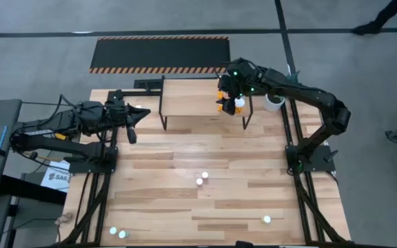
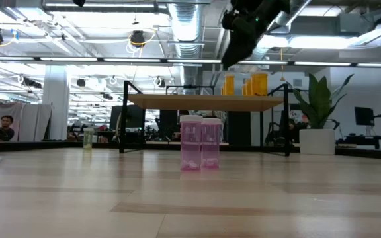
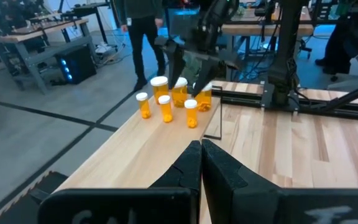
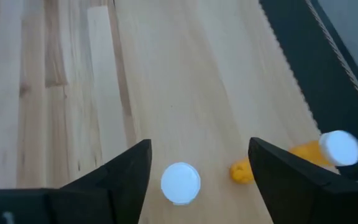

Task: Pick and place medicine bottles onto shelf by color
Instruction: Put the right small yellow pill bottle on the shelf

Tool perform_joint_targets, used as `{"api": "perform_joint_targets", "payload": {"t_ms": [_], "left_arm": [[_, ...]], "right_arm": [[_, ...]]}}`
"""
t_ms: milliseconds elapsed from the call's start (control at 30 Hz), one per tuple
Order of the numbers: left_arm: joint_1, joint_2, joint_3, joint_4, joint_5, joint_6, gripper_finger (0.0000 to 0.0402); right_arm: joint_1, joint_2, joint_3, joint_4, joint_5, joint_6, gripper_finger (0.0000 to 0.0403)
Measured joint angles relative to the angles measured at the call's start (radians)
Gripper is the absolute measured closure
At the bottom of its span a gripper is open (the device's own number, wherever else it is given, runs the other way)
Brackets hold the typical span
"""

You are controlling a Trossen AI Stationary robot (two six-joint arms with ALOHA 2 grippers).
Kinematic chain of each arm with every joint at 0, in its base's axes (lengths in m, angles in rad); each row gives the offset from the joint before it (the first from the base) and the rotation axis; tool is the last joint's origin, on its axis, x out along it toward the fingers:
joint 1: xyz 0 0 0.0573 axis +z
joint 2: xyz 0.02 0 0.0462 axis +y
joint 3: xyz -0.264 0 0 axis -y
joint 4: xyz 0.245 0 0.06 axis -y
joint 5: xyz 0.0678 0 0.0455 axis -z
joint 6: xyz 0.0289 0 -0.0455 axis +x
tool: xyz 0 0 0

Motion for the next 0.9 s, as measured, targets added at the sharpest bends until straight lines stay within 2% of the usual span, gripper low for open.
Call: {"api": "perform_joint_targets", "payload": {"t_ms": [267,400,533,633,733,900], "left_arm": [[0.000,0.000,0.000,-0.134,0.000,-0.089,0.0402],[0.000,0.000,0.000,-0.207,0.034,-0.158,0.0401],[0.000,0.006,-0.001,-0.230,0.117,-0.158,0.0401],[0.000,0.011,-0.001,-0.255,0.175,-0.100,0.0401],[0.000,0.023,-0.001,-0.276,0.194,-0.082,0.0402],[-0.008,0.052,-0.001,-0.352,0.325,-0.098,0.0398]], "right_arm": [[0.048,-0.001,0.207,-0.185,-0.007,0.014,0.0106],[0.105,-0.001,0.301,-0.338,-0.021,0.083,0.0106],[0.186,-0.002,0.363,-0.482,-0.120,0.232,0.0106],[0.273,-0.002,0.370,-0.595,-0.211,0.380,0.0106],[0.379,-0.002,0.370,-0.688,-0.214,0.531,0.0106],[0.570,-0.002,0.370,-0.692,-0.188,0.744,0.0106]]}}
